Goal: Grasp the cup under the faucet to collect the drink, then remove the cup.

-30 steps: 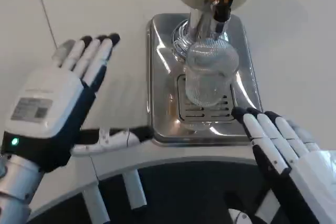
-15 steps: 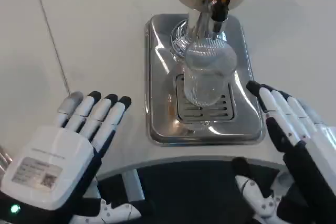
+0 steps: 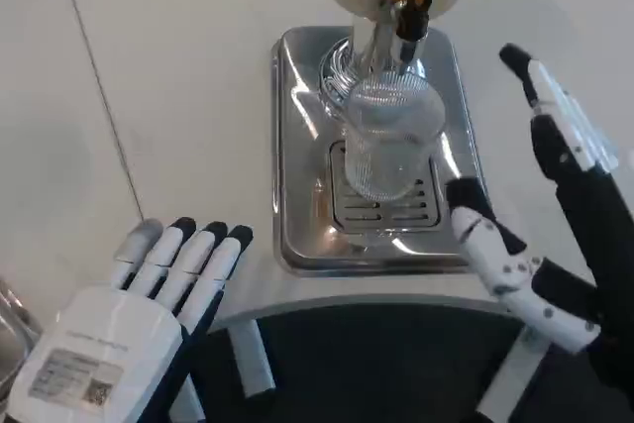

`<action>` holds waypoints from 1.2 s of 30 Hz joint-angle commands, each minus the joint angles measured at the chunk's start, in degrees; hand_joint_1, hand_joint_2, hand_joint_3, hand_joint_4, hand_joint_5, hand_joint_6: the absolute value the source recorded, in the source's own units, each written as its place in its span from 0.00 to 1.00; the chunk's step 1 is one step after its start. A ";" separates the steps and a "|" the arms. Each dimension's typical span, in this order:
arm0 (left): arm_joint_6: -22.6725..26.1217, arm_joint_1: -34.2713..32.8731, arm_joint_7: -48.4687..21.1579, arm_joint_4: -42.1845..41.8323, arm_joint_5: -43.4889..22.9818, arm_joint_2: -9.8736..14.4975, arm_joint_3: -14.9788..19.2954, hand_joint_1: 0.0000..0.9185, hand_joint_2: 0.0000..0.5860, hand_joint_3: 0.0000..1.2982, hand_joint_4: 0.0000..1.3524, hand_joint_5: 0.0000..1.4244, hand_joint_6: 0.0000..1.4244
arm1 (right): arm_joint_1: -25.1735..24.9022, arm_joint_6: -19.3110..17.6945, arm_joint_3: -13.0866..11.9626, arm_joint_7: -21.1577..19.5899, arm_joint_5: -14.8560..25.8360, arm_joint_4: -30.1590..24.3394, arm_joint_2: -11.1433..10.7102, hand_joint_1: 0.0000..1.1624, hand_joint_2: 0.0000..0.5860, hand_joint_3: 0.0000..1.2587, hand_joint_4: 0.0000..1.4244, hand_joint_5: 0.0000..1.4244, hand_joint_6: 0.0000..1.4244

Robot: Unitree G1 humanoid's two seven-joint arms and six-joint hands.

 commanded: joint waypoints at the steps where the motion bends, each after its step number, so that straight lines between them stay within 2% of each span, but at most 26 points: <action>1: -0.74 0.81 0.66 0.33 0.37 -0.77 -0.65 0.00 0.17 0.00 0.00 0.00 0.00 | -7.65 2.35 -0.36 -2.73 1.54 2.68 1.58 0.30 0.91 0.00 0.00 0.00 0.00; 3: -0.69 1.02 0.59 0.42 0.20 -0.98 -0.62 0.00 0.18 0.00 0.00 0.00 0.00 | -12.55 2.90 -1.24 -3.81 1.91 5.09 0.82 0.30 0.91 0.00 0.00 0.00 0.00; 5: -0.64 1.16 0.58 0.54 0.10 -1.08 -0.53 0.00 0.18 0.00 0.00 0.00 0.00 | -15.43 2.96 -1.81 -4.64 2.19 6.81 0.09 0.30 0.91 0.00 0.00 0.00 0.00; 7: -0.73 1.34 0.68 0.61 0.22 -1.16 -0.45 0.00 0.18 0.00 0.00 0.00 0.00 | -18.65 1.76 -2.13 -5.81 1.50 9.31 -1.64 0.30 0.90 0.00 0.00 0.00 0.00; 9: -0.82 1.47 0.74 0.61 0.26 -1.28 -0.37 0.00 0.18 0.00 0.00 0.00 0.00 | -20.63 1.53 -2.20 -6.26 1.58 11.00 -2.71 0.29 0.87 0.00 0.00 0.00 0.00; 13: -0.77 1.66 0.71 0.63 0.18 -1.47 -0.23 0.00 0.19 0.00 0.00 0.00 0.00 | -22.92 1.25 -2.07 -8.33 3.48 14.61 -3.43 0.29 0.87 0.00 0.00 0.00 0.00; 21: -0.72 2.00 0.54 0.56 -0.27 -1.55 0.33 0.00 0.18 0.00 0.00 0.00 0.00 | -26.14 1.42 -1.97 -12.65 9.51 20.28 -2.57 0.27 0.84 0.00 0.00 0.00 0.00; 29: -0.99 1.61 0.58 0.81 -0.38 -1.33 0.49 0.00 0.18 0.00 0.00 0.00 0.00 | -29.61 3.09 -1.11 -14.37 14.08 23.32 -0.74 0.26 0.83 0.00 0.00 0.00 0.00; 36: -1.12 0.84 0.12 1.40 -0.92 -1.05 0.62 0.00 0.18 0.00 0.00 0.00 0.00 | -30.81 3.71 -0.39 -14.78 18.10 24.81 -0.48 0.26 0.83 0.00 0.00 0.00 0.00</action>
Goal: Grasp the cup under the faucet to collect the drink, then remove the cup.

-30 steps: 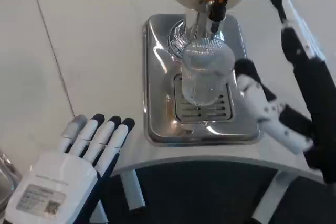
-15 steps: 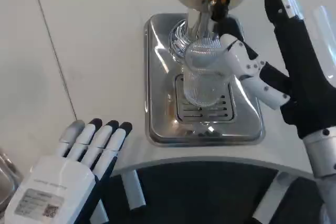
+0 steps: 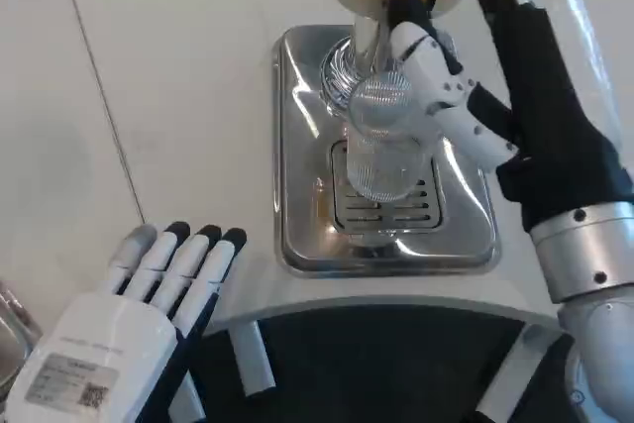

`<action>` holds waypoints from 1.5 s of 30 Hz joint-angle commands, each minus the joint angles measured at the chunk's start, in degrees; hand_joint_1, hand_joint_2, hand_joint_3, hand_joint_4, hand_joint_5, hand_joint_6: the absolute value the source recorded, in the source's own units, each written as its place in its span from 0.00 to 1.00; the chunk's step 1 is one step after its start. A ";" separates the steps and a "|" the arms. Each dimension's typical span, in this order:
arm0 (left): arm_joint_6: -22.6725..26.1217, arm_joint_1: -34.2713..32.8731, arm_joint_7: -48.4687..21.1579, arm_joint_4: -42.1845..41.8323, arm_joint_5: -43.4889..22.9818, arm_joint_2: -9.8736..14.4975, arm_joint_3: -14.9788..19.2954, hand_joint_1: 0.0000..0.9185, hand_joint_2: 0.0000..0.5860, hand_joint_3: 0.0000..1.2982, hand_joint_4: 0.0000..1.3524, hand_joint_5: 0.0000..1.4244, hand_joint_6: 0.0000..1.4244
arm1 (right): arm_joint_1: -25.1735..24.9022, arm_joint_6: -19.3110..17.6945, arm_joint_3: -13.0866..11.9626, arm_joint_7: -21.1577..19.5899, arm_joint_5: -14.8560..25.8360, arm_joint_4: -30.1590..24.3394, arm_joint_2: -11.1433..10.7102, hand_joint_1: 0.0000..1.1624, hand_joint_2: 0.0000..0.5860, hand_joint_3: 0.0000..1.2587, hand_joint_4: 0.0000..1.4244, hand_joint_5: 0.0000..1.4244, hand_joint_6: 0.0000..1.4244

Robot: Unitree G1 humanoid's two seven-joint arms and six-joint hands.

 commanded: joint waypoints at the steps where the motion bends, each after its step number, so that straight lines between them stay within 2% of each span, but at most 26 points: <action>1: -0.65 0.15 -0.04 0.67 -0.55 0.31 0.21 0.00 0.18 0.00 0.00 0.00 0.00 | -1.13 0.61 -0.07 -1.03 2.98 1.34 0.36 0.26 0.83 0.00 0.00 0.00 0.00; 20: -0.88 -0.35 0.06 1.61 -2.34 0.57 1.17 0.00 0.17 0.00 0.00 0.00 0.00 | -0.55 4.40 2.46 -0.91 8.18 2.67 -0.06 0.27 0.85 0.00 0.00 0.00 0.00; 25: -1.10 -0.17 0.41 1.79 -2.47 0.47 1.51 0.00 0.17 0.00 0.00 0.00 0.00 | -1.95 5.65 2.38 0.27 9.25 3.31 -1.21 0.27 0.84 0.00 0.00 0.00 0.00; 28: -1.33 -0.03 0.61 1.85 -2.62 0.35 1.77 0.00 0.17 0.00 0.00 0.00 0.00 | -3.21 6.62 2.52 1.49 9.20 3.39 -2.86 0.27 0.83 0.00 0.00 0.00 0.00; 31: -1.56 0.05 0.71 1.90 -2.75 0.30 1.90 0.00 0.17 0.00 0.00 0.00 0.00 | -3.87 7.56 2.90 2.61 8.97 2.98 -4.24 0.22 0.80 0.00 0.00 0.00 0.00; 38: -2.15 0.17 0.88 2.19 -3.23 0.12 2.26 0.00 0.17 0.00 0.00 0.00 0.00 | -5.21 9.62 5.76 5.14 3.77 0.78 -8.51 0.12 0.77 0.00 0.00 0.00 0.00; 42: -2.34 0.19 1.01 2.45 -3.43 0.04 2.39 0.00 0.17 0.00 0.00 0.00 0.00 | -7.77 11.67 8.59 8.99 0.50 0.54 -10.95 0.04 0.76 0.01 0.00 0.00 0.02; 45: -2.20 -0.12 1.06 2.81 -3.87 -0.13 2.52 0.00 0.17 0.00 0.00 0.00 0.00 | -10.70 14.35 11.53 13.38 -5.24 -0.35 -13.74 0.00 0.76 0.03 0.00 0.01 0.04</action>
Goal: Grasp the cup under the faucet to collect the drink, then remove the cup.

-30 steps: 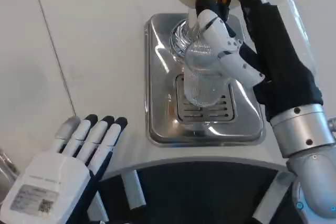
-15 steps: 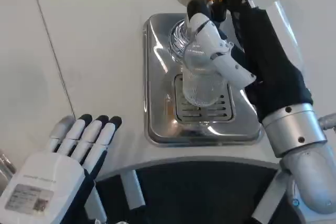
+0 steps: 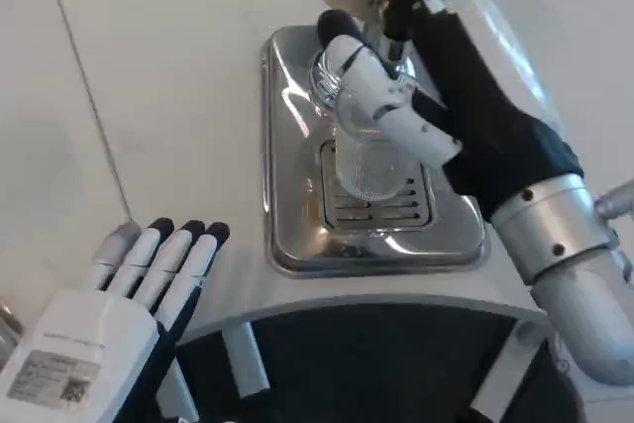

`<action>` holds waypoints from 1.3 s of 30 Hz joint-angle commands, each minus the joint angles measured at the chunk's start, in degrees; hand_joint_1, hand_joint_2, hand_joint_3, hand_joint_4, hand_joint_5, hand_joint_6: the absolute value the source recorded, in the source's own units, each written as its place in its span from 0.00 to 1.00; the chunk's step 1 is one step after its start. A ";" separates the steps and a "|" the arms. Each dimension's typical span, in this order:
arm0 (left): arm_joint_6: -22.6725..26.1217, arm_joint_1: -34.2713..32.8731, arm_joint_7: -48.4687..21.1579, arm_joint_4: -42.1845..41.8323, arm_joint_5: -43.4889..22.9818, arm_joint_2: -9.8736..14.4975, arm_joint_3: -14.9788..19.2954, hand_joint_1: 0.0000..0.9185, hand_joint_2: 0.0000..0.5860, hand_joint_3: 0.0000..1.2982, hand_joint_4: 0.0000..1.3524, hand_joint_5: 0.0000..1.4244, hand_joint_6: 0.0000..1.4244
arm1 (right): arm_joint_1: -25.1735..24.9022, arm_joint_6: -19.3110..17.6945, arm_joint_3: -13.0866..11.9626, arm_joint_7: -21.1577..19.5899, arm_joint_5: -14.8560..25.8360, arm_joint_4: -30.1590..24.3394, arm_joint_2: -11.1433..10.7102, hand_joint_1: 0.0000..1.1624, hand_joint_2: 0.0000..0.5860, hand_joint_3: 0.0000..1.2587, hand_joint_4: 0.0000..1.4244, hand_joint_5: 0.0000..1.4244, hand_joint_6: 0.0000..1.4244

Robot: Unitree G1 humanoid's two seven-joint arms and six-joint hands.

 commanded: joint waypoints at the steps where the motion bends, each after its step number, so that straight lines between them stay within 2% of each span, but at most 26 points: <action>1: -0.45 0.16 0.86 0.94 -1.10 -0.36 0.27 0.00 0.17 0.00 0.00 0.00 0.00 | -3.70 3.73 4.68 7.38 -6.71 -1.22 -3.77 0.00 0.77 0.05 0.00 0.02 0.05; 6: -0.21 -1.04 0.69 1.56 -1.39 -0.55 -0.25 0.00 0.17 0.00 0.00 0.00 0.00 | -5.17 4.77 7.70 12.78 -15.93 -2.99 -6.38 0.00 0.84 0.09 0.02 0.05 0.07; 11: 0.54 -3.29 0.59 2.56 -1.29 -1.49 -1.10 0.00 0.17 0.00 0.00 0.00 0.00 | -5.46 4.02 9.13 17.81 -21.63 -3.70 -6.14 0.00 0.86 0.10 0.02 0.06 0.07; 14: 1.55 -5.79 0.58 3.82 -0.93 -2.37 -1.79 0.00 0.17 0.00 0.00 0.00 0.00 | -5.49 3.23 9.17 19.34 -23.58 -4.33 -5.61 0.00 0.87 0.11 0.03 0.06 0.08; 19: 3.92 -10.81 0.45 6.30 -1.19 -3.84 -2.78 0.00 0.16 0.00 0.00 0.00 0.00 | -5.55 2.84 8.45 20.97 -25.29 -4.87 -4.74 0.00 0.87 0.11 0.03 0.06 0.08; 26: 7.25 -19.18 0.20 10.66 -1.23 -5.67 -5.32 0.00 0.16 0.00 0.00 0.00 0.00 | -6.40 1.98 7.52 24.40 -26.72 -4.48 -4.58 0.00 0.89 0.11 0.03 0.06 0.08; 39: 9.57 -25.78 1.64 15.76 -0.11 -7.23 -10.90 0.00 0.14 0.00 0.00 0.00 0.00 | -6.88 0.20 4.75 27.74 -27.58 -4.40 -4.96 0.00 0.91 0.11 0.02 0.06 0.07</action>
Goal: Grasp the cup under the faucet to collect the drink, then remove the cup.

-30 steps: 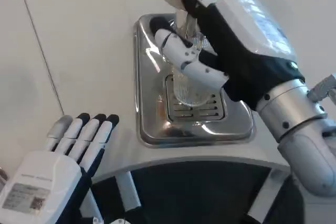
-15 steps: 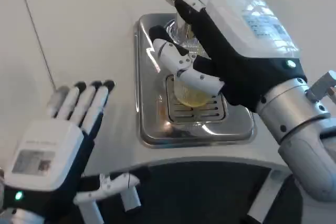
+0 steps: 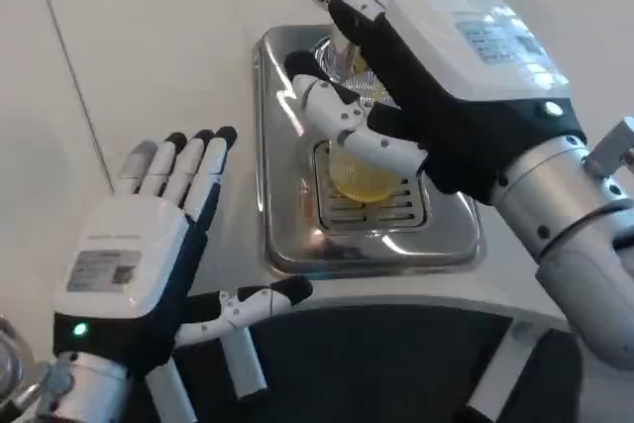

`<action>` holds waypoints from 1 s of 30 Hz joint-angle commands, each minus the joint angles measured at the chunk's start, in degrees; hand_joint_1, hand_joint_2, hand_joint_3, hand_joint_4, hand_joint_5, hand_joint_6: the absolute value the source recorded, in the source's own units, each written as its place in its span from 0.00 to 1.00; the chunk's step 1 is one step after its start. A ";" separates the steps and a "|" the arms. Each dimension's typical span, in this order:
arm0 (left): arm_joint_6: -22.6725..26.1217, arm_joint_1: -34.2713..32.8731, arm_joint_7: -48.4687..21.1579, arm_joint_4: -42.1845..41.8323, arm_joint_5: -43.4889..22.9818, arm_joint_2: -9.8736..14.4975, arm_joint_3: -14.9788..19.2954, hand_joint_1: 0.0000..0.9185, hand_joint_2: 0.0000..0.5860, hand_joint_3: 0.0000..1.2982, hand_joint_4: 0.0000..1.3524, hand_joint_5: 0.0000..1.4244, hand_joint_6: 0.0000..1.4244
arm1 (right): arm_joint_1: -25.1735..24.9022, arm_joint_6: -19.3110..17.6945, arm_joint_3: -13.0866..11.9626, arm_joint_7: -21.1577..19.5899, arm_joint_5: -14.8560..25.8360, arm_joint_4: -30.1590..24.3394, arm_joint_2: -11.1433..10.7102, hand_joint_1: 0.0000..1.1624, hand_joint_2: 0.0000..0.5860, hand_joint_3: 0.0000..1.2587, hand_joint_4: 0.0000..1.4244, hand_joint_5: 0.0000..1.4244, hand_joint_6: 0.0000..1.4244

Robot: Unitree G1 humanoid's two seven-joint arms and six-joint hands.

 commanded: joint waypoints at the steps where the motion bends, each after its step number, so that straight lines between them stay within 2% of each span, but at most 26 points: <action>1: 0.40 -2.19 1.48 1.45 1.55 -0.47 -2.53 0.00 0.14 0.00 0.00 0.00 0.00 | 0.64 -1.30 0.35 2.77 0.92 0.28 0.26 0.00 0.91 0.11 0.02 0.06 0.07; 7: 1.58 -5.07 1.66 3.78 0.07 -1.37 -3.23 0.00 0.13 0.00 0.00 0.00 0.00 | 1.06 -2.00 0.63 2.89 0.61 0.08 0.95 0.00 0.91 0.10 0.02 0.06 0.07; 21: 2.45 -8.04 1.96 5.64 -0.28 -2.23 -5.66 0.00 0.12 0.00 0.00 0.00 0.01 | 1.86 -3.10 -1.68 2.34 2.59 0.53 1.11 0.00 0.91 0.09 0.02 0.06 0.07; 27: 2.64 -8.31 1.78 5.83 -0.35 -2.10 -5.90 0.01 0.12 0.00 0.00 0.00 0.02 | 4.54 -0.82 -3.80 -0.57 3.95 -0.05 3.96 0.00 0.93 0.09 0.01 0.05 0.06; 30: 2.61 -8.02 1.78 5.77 -0.47 -1.87 -5.72 0.01 0.12 0.00 0.00 0.00 0.02 | 5.96 1.68 -5.91 -2.50 5.55 -0.57 6.86 0.00 0.96 0.08 0.00 0.03 0.04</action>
